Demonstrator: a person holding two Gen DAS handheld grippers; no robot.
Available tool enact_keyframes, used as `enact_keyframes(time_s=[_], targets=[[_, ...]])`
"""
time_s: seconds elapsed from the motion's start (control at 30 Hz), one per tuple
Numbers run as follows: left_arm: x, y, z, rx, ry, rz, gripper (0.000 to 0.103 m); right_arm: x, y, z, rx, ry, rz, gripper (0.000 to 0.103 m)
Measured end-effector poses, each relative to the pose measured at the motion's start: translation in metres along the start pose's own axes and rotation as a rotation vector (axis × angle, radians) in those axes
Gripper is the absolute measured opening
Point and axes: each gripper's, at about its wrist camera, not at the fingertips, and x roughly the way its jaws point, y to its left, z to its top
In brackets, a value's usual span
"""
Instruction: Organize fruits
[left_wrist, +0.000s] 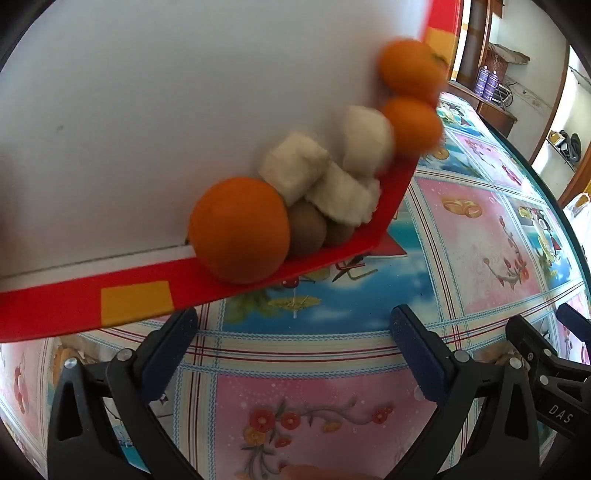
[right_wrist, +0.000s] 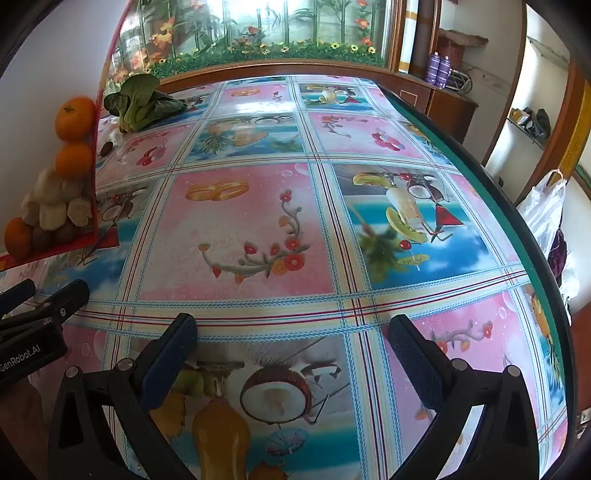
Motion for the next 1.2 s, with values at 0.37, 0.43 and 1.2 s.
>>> enact_keyframes(time_s=[0.37,0.43,1.2], targets=[[0.0000,0.0003,0.0016,0.000,0.000,0.001,0.103,-0.0007,0.0005,-0.0007,-0.003,0.002,-0.002,0.103],[0.0000,0.0009,0.0024,0.001,0.001,0.001,0.103,-0.0010,0.0006,-0.0009,-0.003,0.003,-0.001,0.103],[0.0024,-0.0020,0.0004,0.000,0.000,0.001,0.103,-0.0010,-0.0004,0.0008,-0.004,0.002,0.001,0.103]])
